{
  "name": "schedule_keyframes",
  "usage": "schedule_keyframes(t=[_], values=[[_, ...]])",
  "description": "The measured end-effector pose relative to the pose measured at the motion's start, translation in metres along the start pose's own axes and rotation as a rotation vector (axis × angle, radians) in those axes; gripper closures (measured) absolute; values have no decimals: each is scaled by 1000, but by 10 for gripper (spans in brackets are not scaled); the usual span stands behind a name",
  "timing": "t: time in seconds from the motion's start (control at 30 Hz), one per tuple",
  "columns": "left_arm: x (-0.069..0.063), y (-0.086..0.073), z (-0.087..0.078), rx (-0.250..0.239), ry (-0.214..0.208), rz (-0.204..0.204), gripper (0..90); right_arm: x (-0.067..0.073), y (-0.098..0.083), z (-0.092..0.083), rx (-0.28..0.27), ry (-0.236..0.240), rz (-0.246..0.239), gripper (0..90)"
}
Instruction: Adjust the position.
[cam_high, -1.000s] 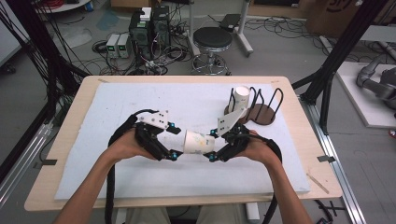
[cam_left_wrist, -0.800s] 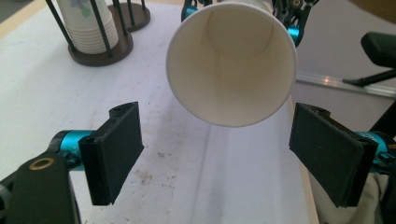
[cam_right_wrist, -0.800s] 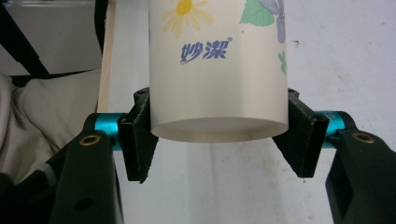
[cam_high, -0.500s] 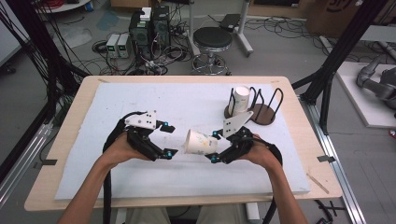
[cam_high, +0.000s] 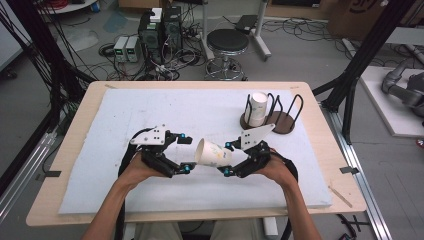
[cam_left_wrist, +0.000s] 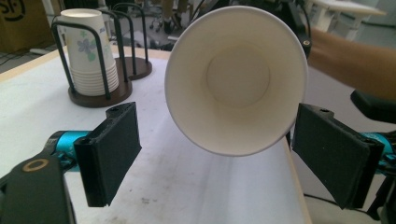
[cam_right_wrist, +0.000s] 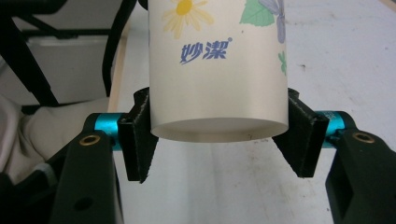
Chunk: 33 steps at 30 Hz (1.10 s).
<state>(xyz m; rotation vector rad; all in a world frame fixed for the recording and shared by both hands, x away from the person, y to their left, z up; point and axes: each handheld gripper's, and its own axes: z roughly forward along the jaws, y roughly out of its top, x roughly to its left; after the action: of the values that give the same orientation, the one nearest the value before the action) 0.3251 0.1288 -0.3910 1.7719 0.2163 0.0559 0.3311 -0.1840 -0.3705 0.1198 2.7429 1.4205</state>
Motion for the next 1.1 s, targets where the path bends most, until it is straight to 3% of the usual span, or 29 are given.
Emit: schedule_keyframes(t=[0.13,0.4,1.1], values=[[-3,-3,3,10,-10,6,151,-1,-6,0,-30,4,14,373],[-3,-4,10,-16,-26,4,151,-1,-10,3,-58,18,22,373],[-3,1,39,-25,-71,13,149,-1,-9,6,-68,29,6,373]])
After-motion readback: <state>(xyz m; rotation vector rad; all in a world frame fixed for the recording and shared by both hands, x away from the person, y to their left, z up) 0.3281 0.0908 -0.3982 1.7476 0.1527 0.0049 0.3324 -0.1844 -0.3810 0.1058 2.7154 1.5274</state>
